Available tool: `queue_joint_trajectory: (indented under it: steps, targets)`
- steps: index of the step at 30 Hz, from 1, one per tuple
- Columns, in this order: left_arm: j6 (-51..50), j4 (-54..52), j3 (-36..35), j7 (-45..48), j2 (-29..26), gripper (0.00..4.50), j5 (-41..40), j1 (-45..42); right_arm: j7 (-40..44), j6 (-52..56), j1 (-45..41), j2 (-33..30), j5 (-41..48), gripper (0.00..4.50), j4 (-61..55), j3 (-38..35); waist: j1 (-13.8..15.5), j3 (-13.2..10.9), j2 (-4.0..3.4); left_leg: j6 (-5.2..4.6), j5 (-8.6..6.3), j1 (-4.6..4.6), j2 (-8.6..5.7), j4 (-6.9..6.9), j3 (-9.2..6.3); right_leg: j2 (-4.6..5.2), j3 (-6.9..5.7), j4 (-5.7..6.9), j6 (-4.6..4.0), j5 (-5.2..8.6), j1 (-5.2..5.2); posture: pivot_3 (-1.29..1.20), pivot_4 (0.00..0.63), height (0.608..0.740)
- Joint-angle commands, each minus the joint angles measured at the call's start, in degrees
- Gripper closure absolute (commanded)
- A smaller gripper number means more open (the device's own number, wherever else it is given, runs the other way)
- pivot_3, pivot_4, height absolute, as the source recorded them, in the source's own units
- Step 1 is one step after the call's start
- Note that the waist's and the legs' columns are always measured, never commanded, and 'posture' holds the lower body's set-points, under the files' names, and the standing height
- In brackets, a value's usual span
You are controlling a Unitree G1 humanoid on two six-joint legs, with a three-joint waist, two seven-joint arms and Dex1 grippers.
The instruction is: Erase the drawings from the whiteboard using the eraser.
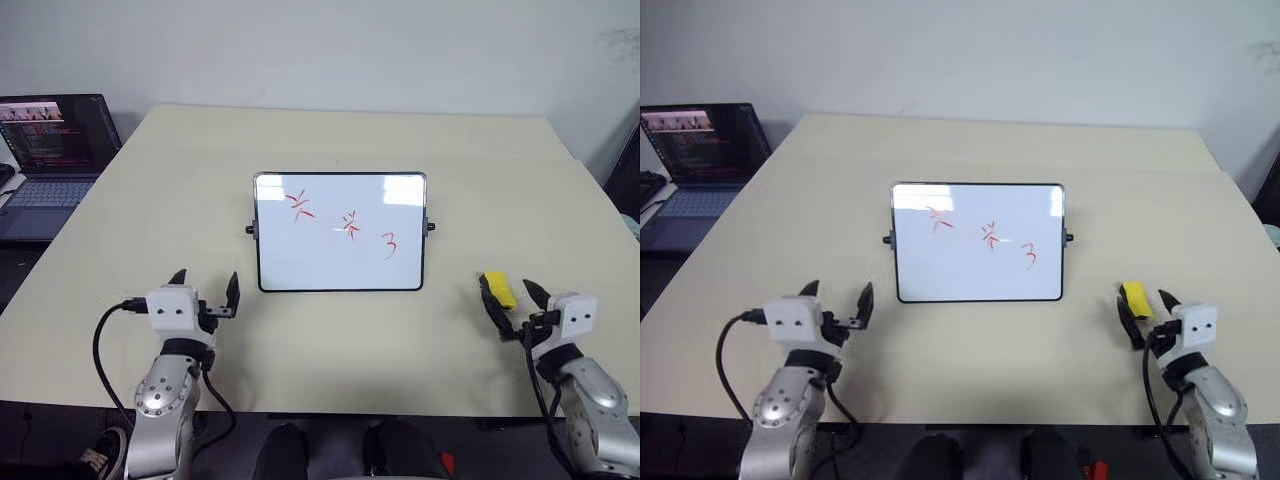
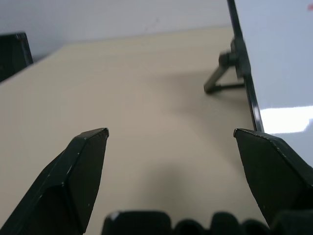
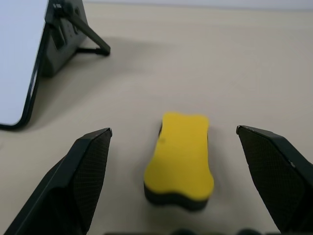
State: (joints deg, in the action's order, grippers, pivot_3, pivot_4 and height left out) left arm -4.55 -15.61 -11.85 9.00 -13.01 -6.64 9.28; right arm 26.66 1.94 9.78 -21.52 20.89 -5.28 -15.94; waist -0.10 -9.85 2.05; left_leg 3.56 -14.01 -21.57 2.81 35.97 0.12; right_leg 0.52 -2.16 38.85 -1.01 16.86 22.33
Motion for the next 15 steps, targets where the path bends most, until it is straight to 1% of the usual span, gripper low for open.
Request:
queue_joint_trajectory:
  steps: [1,3,5,9,15]
  targets:
    - [1.1,-0.4,-0.6,0.6,-1.1,0.0,0.0,-1.3,-0.8,1.1,-1.1,0.4,0.6,0.04,-2.8,0.1,0.0,0.0,0.0,0.0,0.0,0.0,0.0,0.0,0.0,0.0,0.0,0.0,0.0,0.0,0.0,0.0,0.15,0.74]
    - [1.4,0.6,-1.0,-0.1,-1.0,0.0,0.5,-1.7,-1.6,0.4,-1.3,0.5,-0.5,0.04,-2.6,0.0,0.0,0.0,0.0,0.0,0.0,0.02,-0.01,0.0,0.0,0.0,0.0,0.01,0.01,-0.01,-0.01,0.0,0.15,0.74]
    - [0.5,-0.8,-1.4,-0.6,-0.5,0.0,-0.3,-1.5,-1.7,0.2,-0.9,0.2,-0.9,0.04,-4.4,-0.2,0.0,0.0,-0.01,0.0,0.0,0.01,-0.02,0.0,0.0,0.01,0.0,0.01,0.01,-0.01,-0.01,0.0,0.15,0.74]
    - [1.0,-2.4,-1.2,1.4,-0.9,0.0,-1.5,0.1,-2.7,1.0,-0.4,0.3,-1.7,0.04,-6.9,0.0,0.0,0.0,-0.01,0.03,-0.02,-0.07,-0.01,-0.02,0.0,0.0,0.0,-0.05,0.03,0.01,0.04,0.0,0.15,0.74]
    - [2.5,-1.0,-5.9,2.3,-2.7,0.0,-3.5,0.3,-6.4,1.0,0.5,3.4,-4.2,0.04,-11.1,2.2,0.0,0.0,-0.02,0.04,-0.03,-0.05,0.02,-0.02,-0.02,-0.01,-0.01,-0.05,0.03,0.02,0.04,0.0,0.15,0.74]
